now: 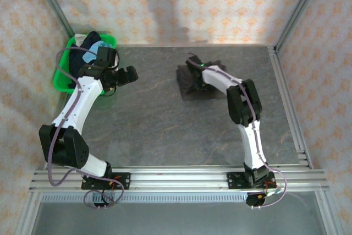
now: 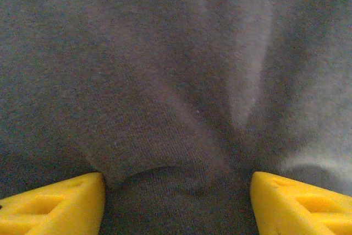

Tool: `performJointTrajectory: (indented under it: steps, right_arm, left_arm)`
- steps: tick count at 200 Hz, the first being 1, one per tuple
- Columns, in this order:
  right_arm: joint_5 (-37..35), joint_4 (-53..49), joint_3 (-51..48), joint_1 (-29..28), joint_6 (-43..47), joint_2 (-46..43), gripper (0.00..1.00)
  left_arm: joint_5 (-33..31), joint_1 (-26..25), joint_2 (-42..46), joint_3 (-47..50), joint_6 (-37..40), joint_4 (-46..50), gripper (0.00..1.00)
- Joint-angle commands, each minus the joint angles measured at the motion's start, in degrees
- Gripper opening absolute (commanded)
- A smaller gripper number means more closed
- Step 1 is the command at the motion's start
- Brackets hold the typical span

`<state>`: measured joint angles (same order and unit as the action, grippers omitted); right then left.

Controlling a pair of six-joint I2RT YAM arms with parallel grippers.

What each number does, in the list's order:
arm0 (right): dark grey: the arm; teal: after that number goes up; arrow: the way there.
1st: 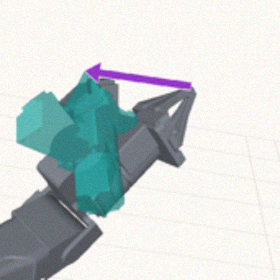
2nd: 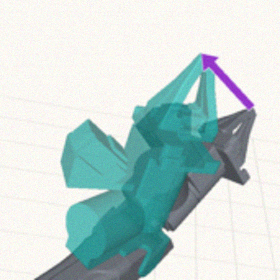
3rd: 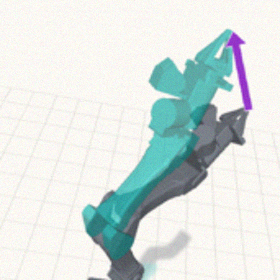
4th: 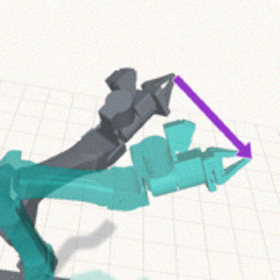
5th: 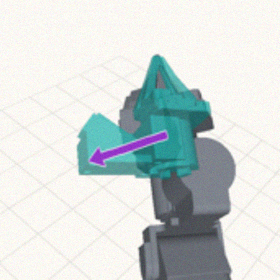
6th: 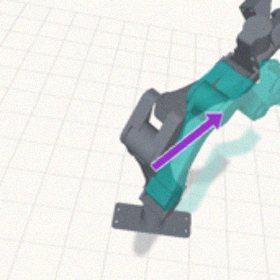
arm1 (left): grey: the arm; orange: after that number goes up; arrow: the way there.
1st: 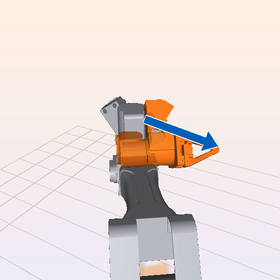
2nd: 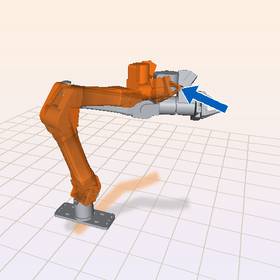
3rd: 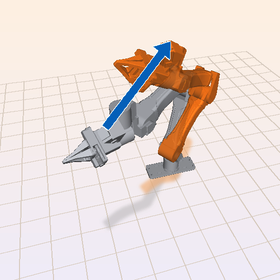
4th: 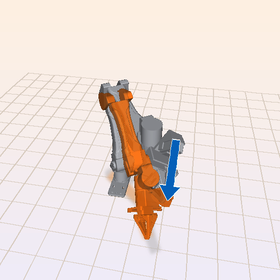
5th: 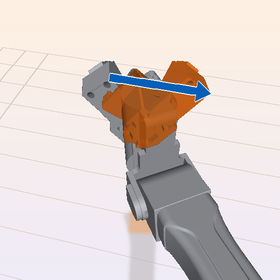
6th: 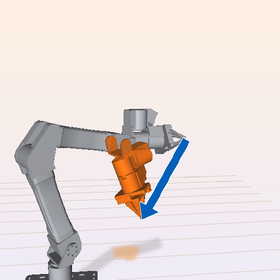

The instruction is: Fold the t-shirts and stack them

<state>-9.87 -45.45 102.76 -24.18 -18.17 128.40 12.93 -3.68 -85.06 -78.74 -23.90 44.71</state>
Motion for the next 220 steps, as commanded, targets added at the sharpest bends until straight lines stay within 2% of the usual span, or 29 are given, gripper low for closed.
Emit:
performJointTrajectory:
  steps: [1, 12, 29, 51, 80, 116, 139, 184, 220]
  right_arm:
    - [-3.2, -8.89, 5.73, 7.62, 9.1, 5.3, 0.7]
    - [-2.17, -12.89, 11.26, 10.5, 11.52, 8.57, 0.7]
    - [0.51, -13.07, 16.39, 14.66, 16.55, 11.96, 0.7]
    - [2.7, -17.55, 25.47, 20.46, 15.22, 16.22, 0.7]
    - [8.79, -13.97, 27.48, 25.04, 18.46, 16.29, 0.7]
    - [4.89, -17.03, 33.94, 27.71, 19.27, 20.2, 0.71]
    - [5.83, -16.23, 36.23, 29.45, 16.26, 21.62, 0.71]
    - [2.66, -15.35, 41.33, 30.21, 11.92, 24.66, 0.72]
    - [6.7, -14.21, 39.78, 30.01, 8.74, 18.76, 0.72]
  left_arm:
    - [-2.72, 0.52, 2.77, 0.12, 1.09, 0.9, 1.0]
    - [-3.02, 0.56, 2.78, 0.08, 1.08, 1.03, 1.0]
    - [-3.9, 0.61, 2.73, 0.09, 1.19, 1.28, 1.0]
    - [-4.18, 0.95, 2.72, -0.27, 1.44, 1.77, 1.0]
    - [-4.05, 1.08, 3.3, -0.27, 1.52, 1.97, 1.0]
    - [-5.09, 1.13, 3.91, -0.01, 1.32, 1.92, 1.0]
    - [-5.99, 1.13, 3.97, 0.24, 1.16, 1.94, 1.0]
    - [-8.46, 1.13, 4.23, 1.41, 1.19, 2.06, 1.0]
    - [-11.72, 1.13, 5.5, 3.95, 0.88, 0.26, 1.0]
